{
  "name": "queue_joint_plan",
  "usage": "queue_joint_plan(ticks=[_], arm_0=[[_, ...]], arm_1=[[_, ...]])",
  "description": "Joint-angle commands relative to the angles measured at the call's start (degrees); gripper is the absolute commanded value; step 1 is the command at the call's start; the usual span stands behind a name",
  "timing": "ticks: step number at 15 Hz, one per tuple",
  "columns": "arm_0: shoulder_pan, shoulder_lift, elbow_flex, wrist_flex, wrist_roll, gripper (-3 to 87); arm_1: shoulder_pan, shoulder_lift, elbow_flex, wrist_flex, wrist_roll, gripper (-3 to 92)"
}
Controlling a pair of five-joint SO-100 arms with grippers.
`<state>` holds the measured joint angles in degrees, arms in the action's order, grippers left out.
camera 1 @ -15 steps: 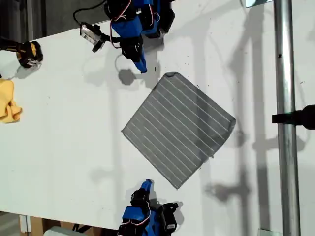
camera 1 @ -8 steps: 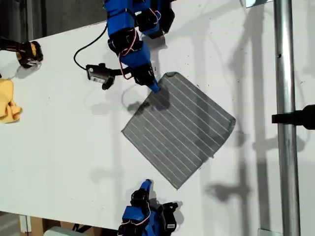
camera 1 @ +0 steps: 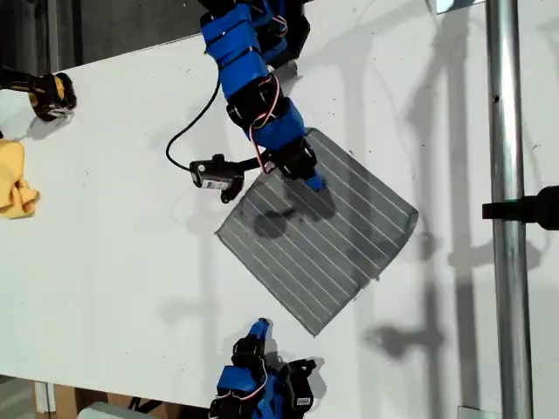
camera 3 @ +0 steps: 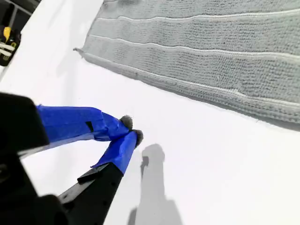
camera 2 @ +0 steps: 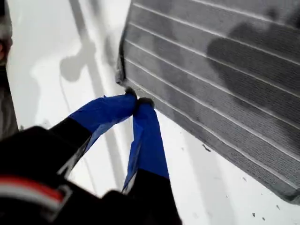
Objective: Grasp corners of a towel and fold twice.
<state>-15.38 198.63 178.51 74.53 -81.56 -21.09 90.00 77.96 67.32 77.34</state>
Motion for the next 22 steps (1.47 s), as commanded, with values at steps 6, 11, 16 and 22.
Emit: queue_joint_plan(ticks=[6,11,16,22], arm_0=[[0.09,0.44,0.09,-0.09,-0.53,-1.5],[0.26,0.44,0.18,-0.18,-0.53,-1.5],[0.35,0.44,0.18,-0.35,-0.35,-1.5],[0.53,0.44,0.18,-0.53,0.09,-1.5]], arm_1=[[-7.03,-11.95,-9.14,-11.34,-0.79,-0.2],[-10.37,-20.13,-11.6,-17.75,-1.58,-0.2],[-11.25,-31.82,-14.5,-26.37,-1.67,-0.2],[-8.7,-42.54,-22.68,-32.61,-3.96,-0.2]])
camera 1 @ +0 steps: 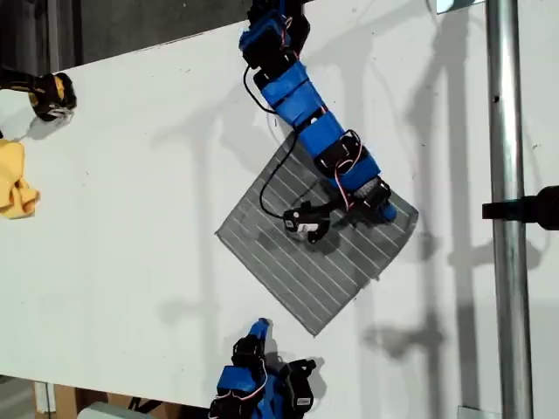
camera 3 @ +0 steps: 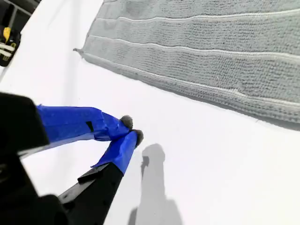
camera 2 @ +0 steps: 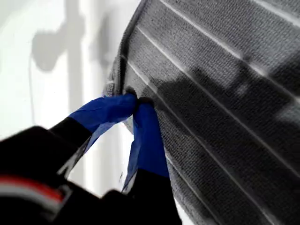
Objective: Grasp corners of a towel and fold twice.
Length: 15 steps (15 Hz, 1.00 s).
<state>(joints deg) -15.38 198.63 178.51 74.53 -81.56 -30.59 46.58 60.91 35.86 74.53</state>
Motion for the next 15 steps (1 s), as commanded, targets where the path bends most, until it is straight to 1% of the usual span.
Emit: queue_joint_plan(ticks=[1,3,5,8,11,15], arm_0=[[0.53,0.44,0.18,-0.53,0.35,-1.5],[0.53,0.44,0.18,-0.7,0.88,-1.5],[0.53,0.44,0.18,-0.7,1.05,-1.5],[0.62,0.44,0.18,-0.79,1.23,-1.5],[0.79,0.44,0.18,-0.79,1.32,-1.5],[0.88,0.44,0.18,-0.88,1.41,-1.5]], arm_1=[[0.79,-0.7,-8.26,-1.32,-1.67,-0.2],[-0.18,-2.72,-8.61,-3.52,-1.58,-0.2],[-1.85,-4.13,-8.0,-3.69,-0.7,-0.2],[-3.78,-4.39,-6.42,-0.88,0.53,-0.2],[-4.92,-4.04,-2.02,2.02,3.69,-0.2],[-5.71,1.32,10.63,3.16,6.24,-0.2]])
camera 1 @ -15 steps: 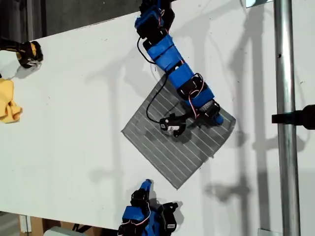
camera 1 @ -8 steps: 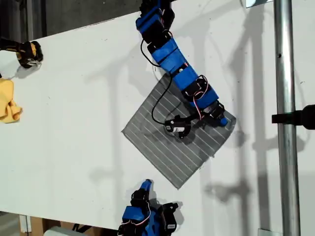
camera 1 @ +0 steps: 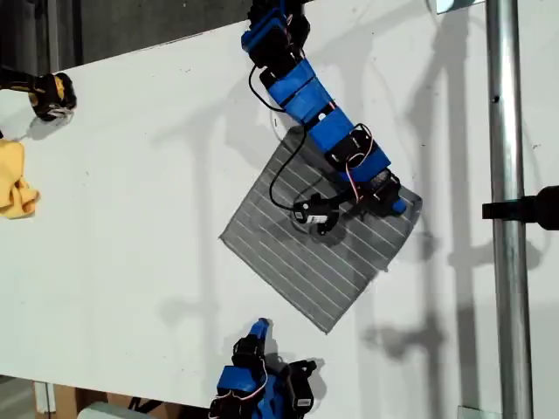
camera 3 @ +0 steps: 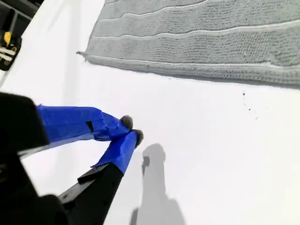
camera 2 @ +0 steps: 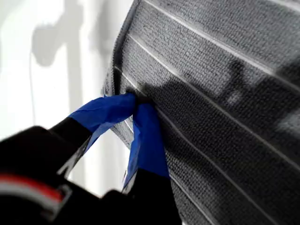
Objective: Grasp corners of a towel and fold twice.
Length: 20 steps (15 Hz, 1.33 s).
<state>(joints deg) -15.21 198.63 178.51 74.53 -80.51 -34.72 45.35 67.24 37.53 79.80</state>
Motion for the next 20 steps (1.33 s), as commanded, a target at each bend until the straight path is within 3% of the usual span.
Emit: queue_joint_plan(ticks=[1,9,16,20], arm_0=[[0.7,0.44,0.18,-0.88,0.35,-1.5],[0.62,0.44,0.18,-0.88,0.18,-1.5],[0.44,0.44,0.18,-0.88,0.0,-1.5],[0.0,0.44,0.18,-0.88,-0.09,-1.5]], arm_1=[[-2.29,4.22,8.0,1.49,2.11,-0.2],[-3.16,12.57,22.41,15.29,5.45,-0.2],[1.32,28.65,32.08,25.49,5.45,-0.2],[2.9,38.67,25.31,25.58,2.55,8.6]])
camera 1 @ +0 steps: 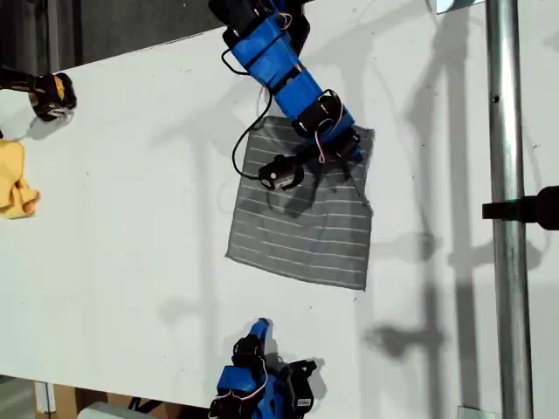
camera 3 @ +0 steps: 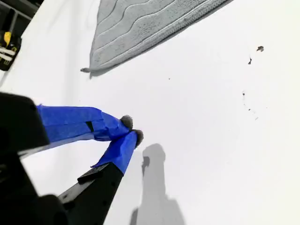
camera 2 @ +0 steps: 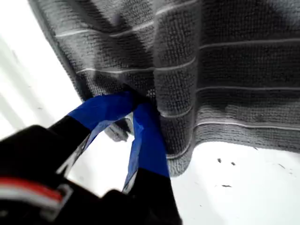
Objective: Grasp corners of a towel and fold twice.
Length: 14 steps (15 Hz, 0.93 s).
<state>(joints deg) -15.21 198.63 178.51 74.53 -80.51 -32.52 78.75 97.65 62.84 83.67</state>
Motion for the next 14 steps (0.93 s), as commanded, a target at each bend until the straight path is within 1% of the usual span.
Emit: queue_joint_plan(ticks=[1,3,4,7,11,14], arm_0=[[0.0,0.44,0.18,-0.88,-0.09,-1.5],[0.0,0.44,0.18,-0.88,0.0,-1.5],[0.0,0.44,0.18,-0.88,0.0,-1.5],[0.09,0.44,0.18,-0.88,0.09,-1.5],[0.0,0.44,0.18,-0.97,0.26,-1.5],[0.0,0.44,0.18,-0.97,0.26,-1.5]], arm_1=[[0.88,5.01,-9.14,1.93,-2.29,11.0],[1.05,5.01,-14.77,2.37,-4.31,16.2],[1.14,5.71,-15.38,2.55,-4.39,20.3],[1.23,7.91,-14.94,4.04,-4.39,28.3],[-0.26,12.66,-14.06,8.88,-2.99,34.5],[-1.23,14.94,-13.89,12.22,-2.29,35.8]])
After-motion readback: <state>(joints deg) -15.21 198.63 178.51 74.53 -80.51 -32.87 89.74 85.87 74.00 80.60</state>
